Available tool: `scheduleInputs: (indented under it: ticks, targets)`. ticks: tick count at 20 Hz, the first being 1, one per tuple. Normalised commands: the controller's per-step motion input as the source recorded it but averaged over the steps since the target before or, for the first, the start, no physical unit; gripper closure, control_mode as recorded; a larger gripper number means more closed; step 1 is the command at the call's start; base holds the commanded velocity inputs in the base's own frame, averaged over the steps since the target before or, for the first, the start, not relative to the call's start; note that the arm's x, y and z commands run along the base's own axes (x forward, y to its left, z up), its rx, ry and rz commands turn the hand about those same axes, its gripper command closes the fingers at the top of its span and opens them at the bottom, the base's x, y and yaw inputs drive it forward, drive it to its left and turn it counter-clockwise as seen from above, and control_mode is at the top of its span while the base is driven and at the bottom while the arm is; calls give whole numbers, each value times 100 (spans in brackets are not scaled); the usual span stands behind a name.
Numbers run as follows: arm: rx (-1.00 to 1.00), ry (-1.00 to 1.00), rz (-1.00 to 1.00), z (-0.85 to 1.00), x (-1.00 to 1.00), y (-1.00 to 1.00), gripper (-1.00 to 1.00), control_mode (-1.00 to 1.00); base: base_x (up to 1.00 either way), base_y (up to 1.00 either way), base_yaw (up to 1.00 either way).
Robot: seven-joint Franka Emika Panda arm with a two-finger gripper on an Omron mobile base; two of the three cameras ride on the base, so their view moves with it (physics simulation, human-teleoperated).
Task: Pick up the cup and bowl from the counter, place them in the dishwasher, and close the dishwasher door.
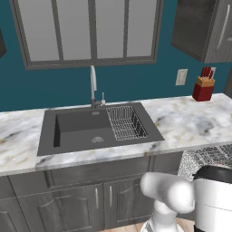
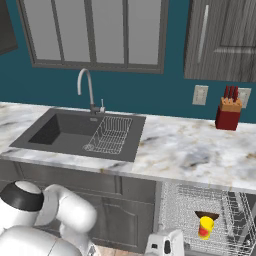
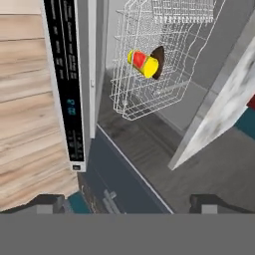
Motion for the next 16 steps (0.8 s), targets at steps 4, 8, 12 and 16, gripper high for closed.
scheduleInputs:
  ticks: [4,8,12,16]
  targets:
    - [46,-10,52,0,-100,-59,-100,-100,0,0,0]
    - [47,-11,50,0,-100,-59,-100,-100,0,0,0]
    - [48,-12,48,0,-100,-59,-100,-100,0,0,0]
    - [50,-14,45,0,-100,-63,-100,-100,0,0,0]
